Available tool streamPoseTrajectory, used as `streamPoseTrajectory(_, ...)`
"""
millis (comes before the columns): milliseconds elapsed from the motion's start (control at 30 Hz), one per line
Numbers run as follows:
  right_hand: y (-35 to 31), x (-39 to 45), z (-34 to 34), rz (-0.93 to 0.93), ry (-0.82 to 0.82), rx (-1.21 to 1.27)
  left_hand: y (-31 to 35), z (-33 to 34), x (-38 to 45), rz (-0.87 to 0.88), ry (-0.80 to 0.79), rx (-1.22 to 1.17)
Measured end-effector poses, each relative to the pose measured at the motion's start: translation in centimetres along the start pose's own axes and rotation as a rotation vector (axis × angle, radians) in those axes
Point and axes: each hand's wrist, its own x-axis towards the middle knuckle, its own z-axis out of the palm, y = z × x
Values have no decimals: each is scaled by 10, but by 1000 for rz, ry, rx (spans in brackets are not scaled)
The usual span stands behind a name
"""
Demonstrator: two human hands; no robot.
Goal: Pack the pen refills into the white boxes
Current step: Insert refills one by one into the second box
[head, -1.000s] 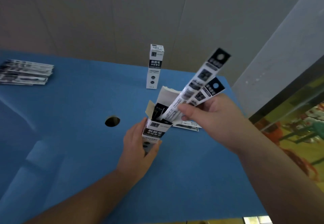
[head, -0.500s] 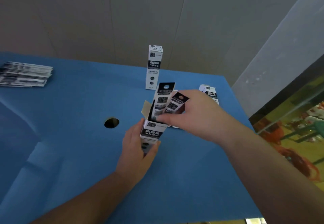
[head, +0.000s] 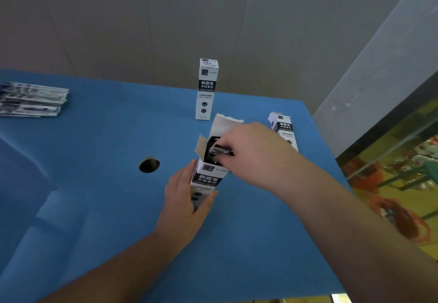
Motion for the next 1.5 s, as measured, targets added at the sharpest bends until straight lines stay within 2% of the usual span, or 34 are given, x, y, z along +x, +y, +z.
streamPoseTrajectory(133,-2,-1,-7,-7,-60,20,3,-3,0,3,-17,16)
streamPoseTrajectory(233,-3,-8,-19,-15,-27,38,4,-3,0,-1,-36,4)
streamPoseTrajectory(500,-10,-1,0,-28,-182,-155,5,-3,-4,30,-21,45)
streamPoseTrajectory(700,3,-1,-20,23,-415,191,4,-3,-3,57,-22,53)
streamPoseTrajectory(767,1,-5,-21,48,-416,217,4,-2,-2,59,-30,45)
streamPoseTrajectory(933,-19,-13,-9,-9,-402,107,-1,-5,0,-8,-49,-23)
streamPoseTrajectory(1133,-13,-16,-24,90,-545,151,3,-2,0,99,-13,63)
streamPoseTrajectory(1367,-25,-22,-6,3,-477,-35,3,-1,6,93,-69,44)
streamPoseTrajectory(1433,-20,-24,-13,8,-512,-9,2,-1,3,114,-45,72)
streamPoseTrajectory(1500,-10,-28,-20,-26,-458,89,0,-2,3,131,-40,58)
